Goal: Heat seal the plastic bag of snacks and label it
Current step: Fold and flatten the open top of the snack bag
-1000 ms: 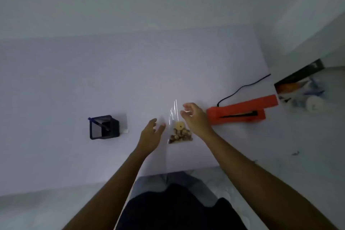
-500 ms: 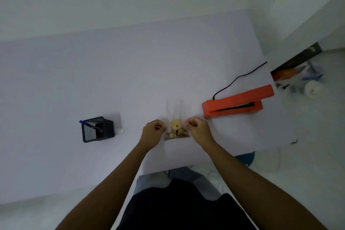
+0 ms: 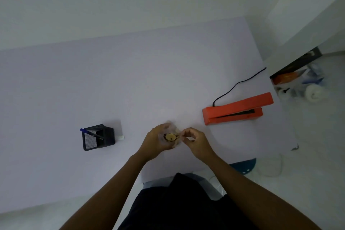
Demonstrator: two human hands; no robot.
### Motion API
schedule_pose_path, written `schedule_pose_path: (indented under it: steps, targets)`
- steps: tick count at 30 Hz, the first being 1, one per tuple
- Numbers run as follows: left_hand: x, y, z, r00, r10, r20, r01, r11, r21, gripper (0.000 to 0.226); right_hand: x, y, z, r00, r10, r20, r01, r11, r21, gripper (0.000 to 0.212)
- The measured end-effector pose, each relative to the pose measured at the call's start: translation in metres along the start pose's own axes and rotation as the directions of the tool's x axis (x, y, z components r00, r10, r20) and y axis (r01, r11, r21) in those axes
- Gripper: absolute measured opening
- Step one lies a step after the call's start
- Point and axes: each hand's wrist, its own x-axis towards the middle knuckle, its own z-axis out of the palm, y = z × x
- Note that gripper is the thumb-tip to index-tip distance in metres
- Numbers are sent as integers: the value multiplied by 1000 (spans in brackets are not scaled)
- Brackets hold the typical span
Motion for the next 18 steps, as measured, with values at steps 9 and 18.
schedule_pose_path:
  steps: [9,18]
  targets:
    - [3,-8,5,997,53,-48,-57,995,-77,24,-1,2,-1,995,-76,71,82,993,-83,32]
    - [-1,-21,8,1000,4,5,-4,997,-73,22,1,2,2,988,-154,19,155,975,-161,40]
